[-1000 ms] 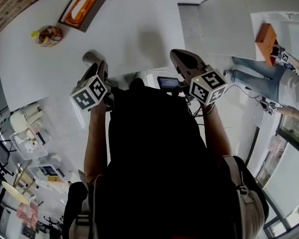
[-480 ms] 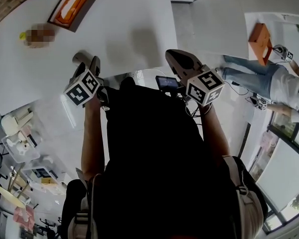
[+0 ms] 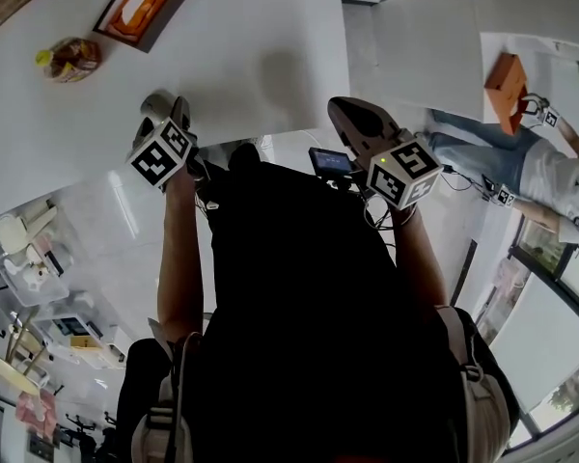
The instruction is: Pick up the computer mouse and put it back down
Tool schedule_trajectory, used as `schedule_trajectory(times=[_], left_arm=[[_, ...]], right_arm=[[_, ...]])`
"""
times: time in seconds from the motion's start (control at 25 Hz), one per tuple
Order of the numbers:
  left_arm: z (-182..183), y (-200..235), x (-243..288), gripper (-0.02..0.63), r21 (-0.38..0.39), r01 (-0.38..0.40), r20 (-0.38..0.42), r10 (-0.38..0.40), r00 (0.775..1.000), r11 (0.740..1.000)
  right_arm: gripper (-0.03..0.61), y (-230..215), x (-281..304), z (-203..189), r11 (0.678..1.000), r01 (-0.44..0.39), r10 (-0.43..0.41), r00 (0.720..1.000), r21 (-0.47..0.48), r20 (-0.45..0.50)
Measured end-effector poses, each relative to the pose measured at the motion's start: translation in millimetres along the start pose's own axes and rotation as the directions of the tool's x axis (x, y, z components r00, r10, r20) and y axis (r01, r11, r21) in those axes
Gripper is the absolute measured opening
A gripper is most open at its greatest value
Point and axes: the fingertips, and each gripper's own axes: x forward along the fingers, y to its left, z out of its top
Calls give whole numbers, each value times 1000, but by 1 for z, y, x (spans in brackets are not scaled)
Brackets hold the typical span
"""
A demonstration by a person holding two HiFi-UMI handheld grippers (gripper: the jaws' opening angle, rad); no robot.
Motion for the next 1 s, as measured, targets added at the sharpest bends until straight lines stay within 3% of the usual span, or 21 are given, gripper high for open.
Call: schedule_trajectory(times=[0.4, 1.0], left_arm=[[-18, 34, 26, 376, -61, -110, -36, 108, 994, 992], [-30, 50, 44, 373, -102, -189, -60, 184, 981, 977]], right_arm=[[17, 2, -1, -9, 1000, 4, -4, 1000, -1, -21], [17, 2, -15, -28, 1000, 15, -15, 999, 18, -40]])
